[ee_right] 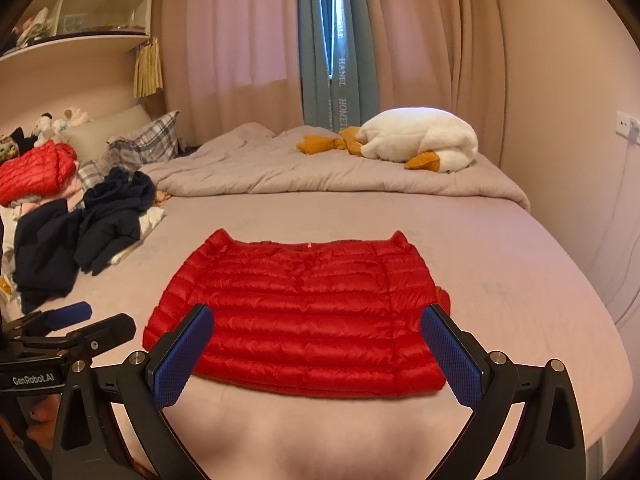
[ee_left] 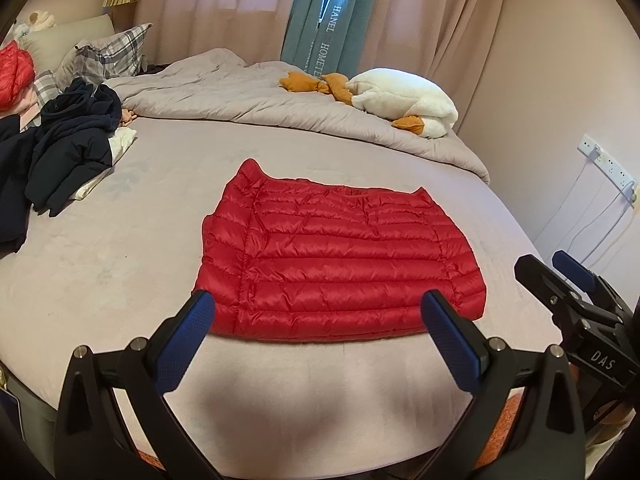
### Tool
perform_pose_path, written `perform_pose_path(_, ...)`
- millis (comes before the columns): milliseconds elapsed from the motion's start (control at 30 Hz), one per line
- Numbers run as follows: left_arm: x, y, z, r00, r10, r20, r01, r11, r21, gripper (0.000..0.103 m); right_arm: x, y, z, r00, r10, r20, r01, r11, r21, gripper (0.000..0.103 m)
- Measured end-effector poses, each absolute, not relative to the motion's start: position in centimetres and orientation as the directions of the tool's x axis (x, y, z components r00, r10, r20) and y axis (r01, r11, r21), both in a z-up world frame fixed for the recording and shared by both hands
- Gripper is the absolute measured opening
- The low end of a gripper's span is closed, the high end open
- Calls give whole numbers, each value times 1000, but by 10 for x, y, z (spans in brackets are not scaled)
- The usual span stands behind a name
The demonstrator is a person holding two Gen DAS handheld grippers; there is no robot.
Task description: Fold large clothes
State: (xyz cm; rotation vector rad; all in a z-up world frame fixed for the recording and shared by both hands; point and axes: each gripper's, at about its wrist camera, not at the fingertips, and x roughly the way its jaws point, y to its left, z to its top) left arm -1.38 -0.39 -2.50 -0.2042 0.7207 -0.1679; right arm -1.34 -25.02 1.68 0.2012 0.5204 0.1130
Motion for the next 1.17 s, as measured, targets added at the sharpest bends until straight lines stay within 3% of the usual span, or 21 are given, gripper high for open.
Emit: perform_pose_path(1167,-17,12,-16,762,-213,-612,60,963,-261,103,-9,-245,14,848,155,-508,-53,976,210,102)
